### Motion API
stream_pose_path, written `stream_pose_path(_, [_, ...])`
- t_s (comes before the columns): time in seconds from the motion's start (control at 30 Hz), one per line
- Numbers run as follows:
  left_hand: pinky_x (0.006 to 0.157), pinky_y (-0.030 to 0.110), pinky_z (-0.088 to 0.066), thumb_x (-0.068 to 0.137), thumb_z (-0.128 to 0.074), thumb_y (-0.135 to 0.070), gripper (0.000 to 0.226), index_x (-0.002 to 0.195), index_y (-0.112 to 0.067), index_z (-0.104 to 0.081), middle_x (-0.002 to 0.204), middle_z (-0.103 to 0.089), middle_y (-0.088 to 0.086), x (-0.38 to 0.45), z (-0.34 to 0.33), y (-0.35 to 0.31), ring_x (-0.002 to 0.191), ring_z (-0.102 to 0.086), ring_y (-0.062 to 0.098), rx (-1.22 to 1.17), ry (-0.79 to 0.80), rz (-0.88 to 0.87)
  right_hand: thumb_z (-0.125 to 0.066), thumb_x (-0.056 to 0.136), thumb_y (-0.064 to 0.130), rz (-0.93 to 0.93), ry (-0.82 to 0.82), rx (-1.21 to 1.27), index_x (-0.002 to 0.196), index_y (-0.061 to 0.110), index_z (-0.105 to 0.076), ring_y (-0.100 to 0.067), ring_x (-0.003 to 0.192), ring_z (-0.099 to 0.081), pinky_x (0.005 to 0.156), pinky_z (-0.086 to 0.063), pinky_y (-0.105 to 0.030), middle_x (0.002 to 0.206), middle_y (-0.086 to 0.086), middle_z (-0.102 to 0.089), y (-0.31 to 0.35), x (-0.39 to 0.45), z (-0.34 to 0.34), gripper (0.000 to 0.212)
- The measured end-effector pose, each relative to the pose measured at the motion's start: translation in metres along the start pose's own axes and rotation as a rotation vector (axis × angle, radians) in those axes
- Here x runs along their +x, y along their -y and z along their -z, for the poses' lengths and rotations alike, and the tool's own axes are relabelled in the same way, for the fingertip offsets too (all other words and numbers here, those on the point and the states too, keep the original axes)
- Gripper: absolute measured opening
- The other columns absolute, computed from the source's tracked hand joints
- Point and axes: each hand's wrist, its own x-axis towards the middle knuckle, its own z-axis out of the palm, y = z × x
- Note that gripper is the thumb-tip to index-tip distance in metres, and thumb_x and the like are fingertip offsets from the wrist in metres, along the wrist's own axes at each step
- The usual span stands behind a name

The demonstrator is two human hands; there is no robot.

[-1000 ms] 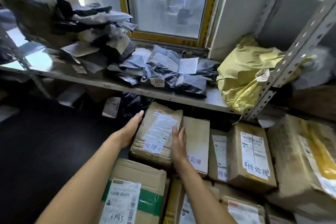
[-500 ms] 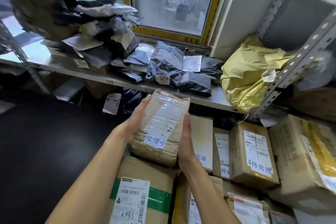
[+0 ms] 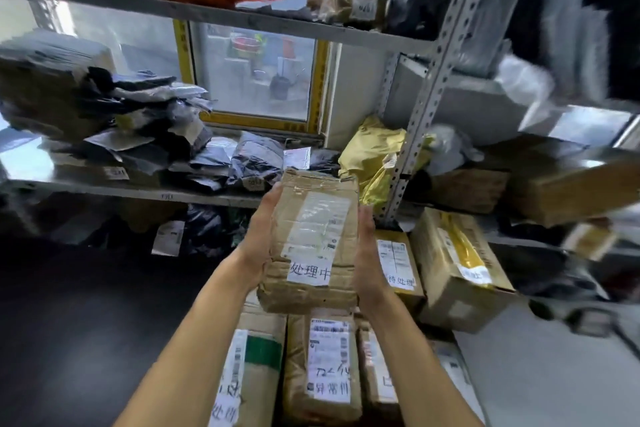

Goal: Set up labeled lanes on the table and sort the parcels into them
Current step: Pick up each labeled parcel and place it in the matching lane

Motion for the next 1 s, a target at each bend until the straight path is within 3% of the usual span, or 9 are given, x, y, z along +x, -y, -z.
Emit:
stream_pose_path(0.07, [0.105, 0.051, -0.048, 0.1, -0.029, -0.069, 0.071, 0.142, -0.018, -0.057, 0.135, -0.065, 0.016, -0.008, -0.026, 0.008, 0.123, -0.063, 0.036, -0.009, 0.048, -0.005, -0.026, 0.077, 0.1, 0.027, -0.038, -0.016, 0.161, 0.049, -0.018, 0.0, 0.154, -0.015, 0.127, -0.01, -0.043, 0.169, 0.022, -0.018, 0.011, -0.023, 0.023, 0.098])
stream_pose_path(0.17, [0.106, 0.052, -0.047, 0.1, -0.028, -0.066, 0.068, 0.138, -0.019, -0.06, 0.13, -0.068, 0.015, -0.025, -0.069, 0.024, 0.12, -0.065, 0.035, -0.01, 0.095, -0.014, -0.03, 0.087, 0.092, 0.039, -0.078, 0.026, 0.158, 0.048, -0.029, -0.014, 0.156, -0.025, 0.126, -0.015, -0.06, 0.168, 0.013, -0.029, 0.016, -0.058, 0.061, 0.084])
stream_pose_path(0.23, [0.108, 0.055, -0.045, 0.1, -0.03, -0.066, 0.068, 0.138, -0.019, -0.06, 0.13, -0.068, 0.017, -0.036, -0.099, 0.033, 0.12, -0.065, 0.038, -0.016, 0.122, -0.002, -0.034, 0.092, 0.086, 0.076, -0.11, 0.061, 0.158, 0.042, -0.033, -0.02, 0.153, -0.033, 0.124, -0.021, -0.061, 0.165, 0.006, -0.037, 0.021, -0.086, 0.085, 0.079])
stream_pose_path(0.37, [0.095, 0.048, -0.055, 0.102, -0.03, -0.062, 0.062, 0.133, -0.019, -0.062, 0.124, -0.071, 0.017, -0.065, -0.164, 0.052, 0.112, -0.069, 0.037, 0.024, 0.172, -0.01, -0.045, 0.091, 0.083, 0.091, -0.186, 0.168, 0.159, 0.037, -0.033, -0.026, 0.146, -0.045, 0.12, -0.033, -0.059, 0.159, -0.001, -0.047, 0.032, -0.145, 0.131, 0.083])
stream_pose_path(0.47, [0.092, 0.046, -0.054, 0.102, -0.027, -0.062, 0.065, 0.131, -0.017, -0.064, 0.12, -0.073, 0.017, -0.091, -0.218, 0.069, 0.11, -0.07, 0.037, 0.04, 0.228, 0.022, -0.039, 0.098, 0.076, 0.082, -0.261, 0.18, 0.16, 0.031, -0.033, -0.032, 0.148, -0.042, 0.118, -0.035, -0.056, 0.159, -0.006, -0.046, 0.038, -0.193, 0.173, 0.076])
stream_pose_path(0.6, [0.095, 0.049, -0.054, 0.103, -0.029, -0.058, 0.063, 0.134, -0.014, -0.061, 0.121, -0.072, 0.018, -0.12, -0.303, 0.105, 0.11, -0.069, 0.039, 0.024, 0.246, 0.04, -0.035, 0.101, 0.07, 0.113, -0.316, 0.206, 0.16, 0.026, -0.033, -0.029, 0.146, -0.046, 0.119, -0.037, -0.053, 0.158, -0.007, -0.048, 0.045, -0.262, 0.242, 0.073])
stream_pose_path(0.8, [0.092, 0.048, -0.055, 0.099, -0.03, -0.064, 0.066, 0.129, -0.017, -0.066, 0.12, -0.072, 0.019, -0.183, -0.447, 0.177, 0.11, -0.069, 0.041, 0.028, 0.359, 0.161, -0.041, 0.091, 0.085, 0.079, -0.493, 0.108, 0.158, 0.047, -0.032, -0.02, 0.151, -0.037, 0.123, -0.028, -0.055, 0.164, 0.01, -0.038, 0.027, -0.384, 0.388, 0.077])
stream_pose_path(0.9, [0.094, 0.048, -0.054, 0.098, -0.03, -0.068, 0.072, 0.132, -0.015, -0.065, 0.121, -0.071, 0.022, -0.21, -0.512, 0.205, 0.112, -0.067, 0.044, 0.049, 0.447, 0.225, -0.04, 0.094, 0.081, 0.055, -0.551, 0.109, 0.158, 0.039, -0.036, -0.019, 0.146, -0.045, 0.119, -0.036, -0.051, 0.161, 0.004, -0.043, 0.047, -0.442, 0.43, 0.077])
stream_pose_path(1.0, [0.082, 0.04, -0.058, 0.099, -0.03, -0.065, 0.068, 0.129, -0.016, -0.067, 0.117, -0.073, 0.02, -0.224, -0.572, 0.226, 0.102, -0.072, 0.038, 0.11, 0.52, 0.218, -0.043, 0.092, 0.081, 0.105, -0.631, 0.109, 0.158, 0.034, -0.037, -0.016, 0.146, -0.045, 0.121, -0.035, -0.049, 0.159, 0.005, -0.047, 0.052, -0.49, 0.475, 0.081])
